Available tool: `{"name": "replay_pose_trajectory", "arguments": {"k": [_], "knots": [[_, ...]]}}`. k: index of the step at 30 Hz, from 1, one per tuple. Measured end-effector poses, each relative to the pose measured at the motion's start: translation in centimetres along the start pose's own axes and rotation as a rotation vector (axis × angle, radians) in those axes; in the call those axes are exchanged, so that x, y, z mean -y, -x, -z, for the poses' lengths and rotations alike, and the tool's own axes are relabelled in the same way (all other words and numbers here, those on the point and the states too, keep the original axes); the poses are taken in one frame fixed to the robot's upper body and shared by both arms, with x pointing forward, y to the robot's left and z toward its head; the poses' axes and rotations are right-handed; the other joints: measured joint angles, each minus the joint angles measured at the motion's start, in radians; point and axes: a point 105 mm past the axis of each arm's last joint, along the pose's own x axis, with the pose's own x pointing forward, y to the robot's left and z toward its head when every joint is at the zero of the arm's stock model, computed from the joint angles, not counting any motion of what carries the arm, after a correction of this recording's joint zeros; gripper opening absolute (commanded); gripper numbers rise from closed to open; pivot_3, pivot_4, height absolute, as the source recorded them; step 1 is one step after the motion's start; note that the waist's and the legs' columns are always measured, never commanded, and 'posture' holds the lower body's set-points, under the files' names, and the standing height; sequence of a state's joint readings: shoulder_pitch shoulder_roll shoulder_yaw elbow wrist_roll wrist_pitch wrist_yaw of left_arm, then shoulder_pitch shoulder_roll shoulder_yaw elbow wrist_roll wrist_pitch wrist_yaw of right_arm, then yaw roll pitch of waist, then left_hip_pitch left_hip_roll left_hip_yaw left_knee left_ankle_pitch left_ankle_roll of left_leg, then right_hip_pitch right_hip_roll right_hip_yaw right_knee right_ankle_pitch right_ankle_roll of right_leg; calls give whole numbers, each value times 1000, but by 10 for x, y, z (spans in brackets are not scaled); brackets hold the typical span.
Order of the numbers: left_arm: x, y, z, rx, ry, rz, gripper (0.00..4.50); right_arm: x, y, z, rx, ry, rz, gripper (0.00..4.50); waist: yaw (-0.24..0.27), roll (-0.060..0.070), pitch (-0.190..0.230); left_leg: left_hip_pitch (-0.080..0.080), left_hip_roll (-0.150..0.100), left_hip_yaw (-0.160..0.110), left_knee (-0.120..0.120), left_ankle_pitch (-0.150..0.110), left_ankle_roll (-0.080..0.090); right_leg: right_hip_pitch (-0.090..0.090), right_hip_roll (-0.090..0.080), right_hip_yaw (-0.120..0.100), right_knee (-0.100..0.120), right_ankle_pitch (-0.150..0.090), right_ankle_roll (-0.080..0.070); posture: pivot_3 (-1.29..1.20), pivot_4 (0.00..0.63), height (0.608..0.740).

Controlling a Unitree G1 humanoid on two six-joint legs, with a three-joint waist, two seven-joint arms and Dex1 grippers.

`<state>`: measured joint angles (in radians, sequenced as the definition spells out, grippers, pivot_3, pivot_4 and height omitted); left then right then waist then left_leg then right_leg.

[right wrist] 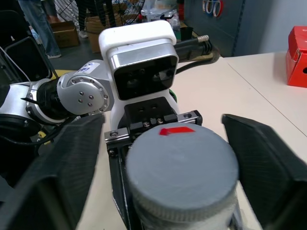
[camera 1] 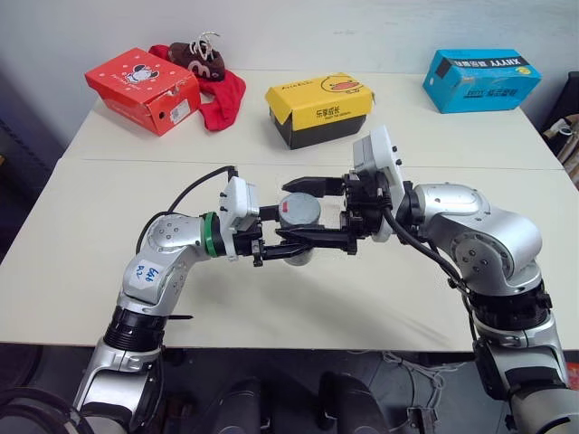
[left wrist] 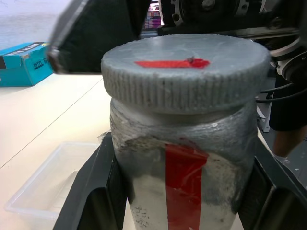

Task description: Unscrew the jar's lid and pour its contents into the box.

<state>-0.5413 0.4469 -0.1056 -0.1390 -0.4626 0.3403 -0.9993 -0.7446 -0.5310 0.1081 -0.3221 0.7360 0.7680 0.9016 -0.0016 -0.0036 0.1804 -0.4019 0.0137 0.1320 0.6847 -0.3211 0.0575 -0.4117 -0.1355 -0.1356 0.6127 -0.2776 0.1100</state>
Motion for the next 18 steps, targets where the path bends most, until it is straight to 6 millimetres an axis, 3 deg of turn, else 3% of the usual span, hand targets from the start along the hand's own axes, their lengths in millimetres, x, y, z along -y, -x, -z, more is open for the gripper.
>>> {"name": "replay_pose_trajectory", "arguments": {"k": [2, 8, 11, 15, 18], "knots": [[0, 0, 1, -3, 1, 0, 2353, 0, 0, 2, 6, -8, 1, 2517, 0, 0, 0, 0, 0, 0, 0, 0, 0, 0, 0, 0, 0, 0, 0, 0, 150, 740], [0, 1, -1, 5, -2, -1, 2353, 0, -1, -1, 80, -70, -5, 2518, -1, 0, 0, 0, 0, 0, 0, 0, 0, 0, 0, 0, 0, 0, 0, 0, 150, 740], [0, 2, -3, 3, -13, -4, 2353, -1, 4, -23, 289, -243, -48, 2518, -1, 0, 0, 0, 0, 0, 0, 0, 0, 0, 0, 0, 1, 0, 0, 0, 150, 740], [-1, 4, 1, -7, -5, -11, 2353, 8, 26, -45, 411, -280, 20, 2518, 2, 0, 0, 0, -1, -2, 0, 0, 0, 1, -1, 1, 0, 0, 0, 0, 150, 740], [-3, 6, 1, -12, -12, -22, 2353, 31, 60, -26, 345, -162, 270, 2518, 7, 0, 0, 0, -2, -2, 0, 0, 1, 1, -2, 1, -1, 0, 0, 0, 150, 740]]}}
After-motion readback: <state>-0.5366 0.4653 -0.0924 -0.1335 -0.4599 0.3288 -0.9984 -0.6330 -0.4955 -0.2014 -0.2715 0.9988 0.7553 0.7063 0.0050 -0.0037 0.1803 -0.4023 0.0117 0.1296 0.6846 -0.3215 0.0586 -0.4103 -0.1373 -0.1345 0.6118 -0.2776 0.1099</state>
